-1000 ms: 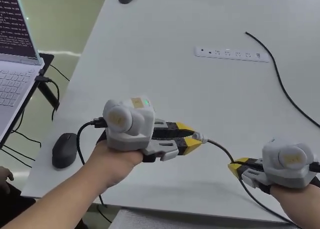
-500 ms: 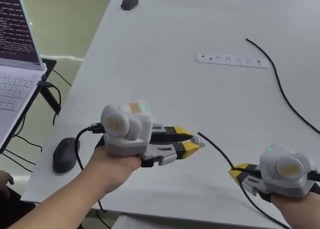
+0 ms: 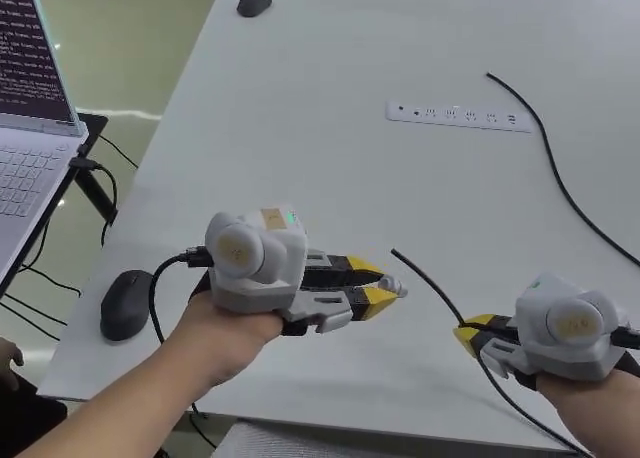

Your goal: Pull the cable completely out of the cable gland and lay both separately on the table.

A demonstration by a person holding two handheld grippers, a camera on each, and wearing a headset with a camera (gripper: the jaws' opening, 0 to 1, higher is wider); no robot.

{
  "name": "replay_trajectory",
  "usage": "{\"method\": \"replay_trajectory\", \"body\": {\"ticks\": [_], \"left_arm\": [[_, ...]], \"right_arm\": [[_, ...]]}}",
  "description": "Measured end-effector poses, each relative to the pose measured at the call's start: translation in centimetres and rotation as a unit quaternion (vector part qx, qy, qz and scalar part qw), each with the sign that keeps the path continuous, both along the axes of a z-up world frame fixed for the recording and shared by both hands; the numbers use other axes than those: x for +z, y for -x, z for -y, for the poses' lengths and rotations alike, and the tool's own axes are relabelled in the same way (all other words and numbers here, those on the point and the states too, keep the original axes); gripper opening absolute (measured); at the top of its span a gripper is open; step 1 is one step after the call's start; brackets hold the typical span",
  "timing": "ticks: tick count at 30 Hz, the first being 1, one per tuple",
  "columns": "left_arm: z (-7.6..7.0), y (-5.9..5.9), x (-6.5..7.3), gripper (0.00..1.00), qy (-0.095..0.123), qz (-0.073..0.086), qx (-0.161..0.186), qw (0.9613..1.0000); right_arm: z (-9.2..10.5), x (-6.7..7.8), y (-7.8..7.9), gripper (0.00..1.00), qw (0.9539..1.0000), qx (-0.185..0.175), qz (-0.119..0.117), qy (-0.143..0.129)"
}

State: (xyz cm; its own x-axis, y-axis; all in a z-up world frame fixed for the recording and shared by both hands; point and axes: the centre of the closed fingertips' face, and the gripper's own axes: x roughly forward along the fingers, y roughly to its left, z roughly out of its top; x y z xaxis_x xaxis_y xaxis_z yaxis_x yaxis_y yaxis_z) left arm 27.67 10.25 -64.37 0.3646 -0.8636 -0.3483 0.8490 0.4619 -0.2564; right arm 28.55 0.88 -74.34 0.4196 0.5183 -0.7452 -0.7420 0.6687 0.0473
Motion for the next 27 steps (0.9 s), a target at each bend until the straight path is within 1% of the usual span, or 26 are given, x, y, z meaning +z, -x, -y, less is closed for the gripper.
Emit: {"method": "replay_trajectory", "body": {"ticks": [2,5,9,10,12,13,14,15,16,21,24,27], "left_arm": [[0.2,0.0,-0.2,0.15,0.002,-0.001,0.002,1.0],[0.7,0.2,-0.5,0.15,0.003,-0.002,0.001,1.0],[1.0,0.3,-0.9,0.15,0.004,-0.006,-0.003,1.0],[1.0,0.3,-1.0,0.15,0.003,-0.004,-0.004,1.0],[1.0,0.2,-1.4,0.15,0.002,-0.004,-0.003,1.0],[0.9,0.1,-1.5,0.15,0.002,-0.004,-0.002,1.0],[0.9,0.0,-1.6,0.15,0.003,-0.005,0.0,1.0],[0.8,-0.1,-1.7,0.15,0.006,-0.008,0.003,0.9999],[0.8,-0.1,-1.9,0.15,0.008,-0.014,0.006,0.9998],[0.7,0.0,-2.4,0.15,0.008,-0.017,0.007,0.9998],[0.6,0.0,-2.7,0.15,0.003,-0.017,0.008,0.9998],[0.3,0.1,-3.2,0.15,0.004,-0.025,0.011,0.9996]], "right_arm": [[-0.1,0.7,-0.4,0.0,1.0,0.002,0.007,0.0],[0.0,1.3,-1.0,0.0,0.9998,0.006,0.015,0.011],[0.4,1.6,-1.8,0.0,0.9997,0.002,0.017,0.019],[0.4,1.7,-1.9,0.0,0.9996,0.002,0.016,0.021],[0.4,2.0,-2.2,0.0,0.9996,0.003,0.017,0.022],[0.3,2.5,-2.6,0.0,0.9994,0.008,0.026,0.019],[0.3,2.6,-2.8,0.0,0.9994,0.009,0.028,0.019],[0.2,2.8,-3.1,0.0,0.9994,0.01,0.029,0.019],[0.2,2.9,-3.3,0.0,0.9993,0.011,0.03,0.02],[0.0,3.2,-4.6,0.0,0.9992,0.012,0.034,0.02],[-0.6,3.6,-5.1,0.0,0.9989,0.018,0.038,0.02],[-1.0,3.9,-5.5,0.0,0.9988,0.022,0.039,0.02]]}}
